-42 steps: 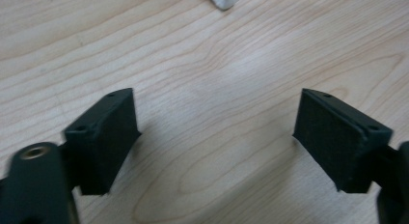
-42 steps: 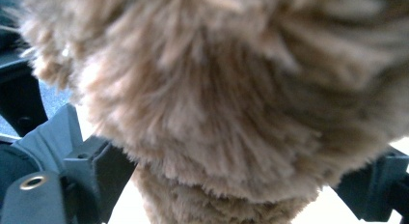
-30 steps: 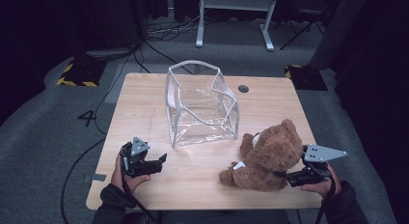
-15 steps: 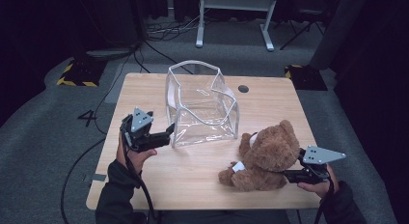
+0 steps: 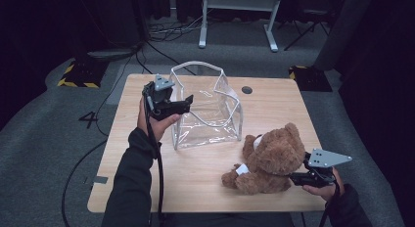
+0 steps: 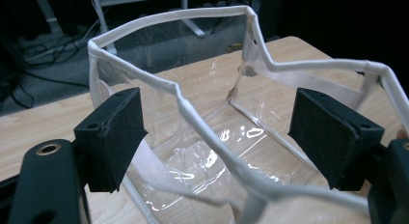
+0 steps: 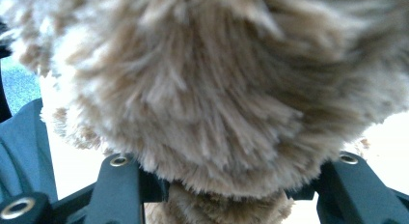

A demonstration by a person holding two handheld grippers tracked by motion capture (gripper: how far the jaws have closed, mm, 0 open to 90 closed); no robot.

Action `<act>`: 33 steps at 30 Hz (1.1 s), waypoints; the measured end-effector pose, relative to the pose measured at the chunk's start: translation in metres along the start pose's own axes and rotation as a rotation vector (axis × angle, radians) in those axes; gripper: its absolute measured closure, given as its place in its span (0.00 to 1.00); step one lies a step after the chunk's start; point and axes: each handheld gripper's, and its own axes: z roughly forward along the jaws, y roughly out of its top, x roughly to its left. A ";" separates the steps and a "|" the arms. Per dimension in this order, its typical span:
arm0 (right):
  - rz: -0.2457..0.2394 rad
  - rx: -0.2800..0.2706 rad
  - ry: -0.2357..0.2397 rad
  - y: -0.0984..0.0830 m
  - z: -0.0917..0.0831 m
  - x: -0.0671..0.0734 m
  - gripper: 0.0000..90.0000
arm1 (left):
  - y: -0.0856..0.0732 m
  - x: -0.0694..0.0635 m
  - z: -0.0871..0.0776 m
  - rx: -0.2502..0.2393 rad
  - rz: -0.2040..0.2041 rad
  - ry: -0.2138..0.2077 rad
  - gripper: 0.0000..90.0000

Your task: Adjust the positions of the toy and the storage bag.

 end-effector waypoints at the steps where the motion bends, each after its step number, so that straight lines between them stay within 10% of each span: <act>1: 0.000 0.001 -0.001 0.000 0.000 0.000 0.52 | 0.003 0.001 0.004 0.011 -0.014 0.000 0.22; 14: -0.002 0.006 -0.006 0.000 -0.001 0.000 0.51 | 0.013 0.017 0.059 0.281 -0.021 0.141 0.24; 19: -0.004 0.005 -0.008 0.000 -0.001 0.000 0.51 | 0.012 0.023 0.062 0.282 -0.061 0.023 0.38; 24: -0.005 0.006 -0.018 0.000 -0.002 0.001 0.53 | 0.010 0.022 0.060 0.267 -0.005 -0.041 0.85; 33: 0.006 0.004 -0.065 -0.003 -0.007 -0.002 0.60 | 0.016 -0.012 0.076 0.285 0.089 -0.119 0.93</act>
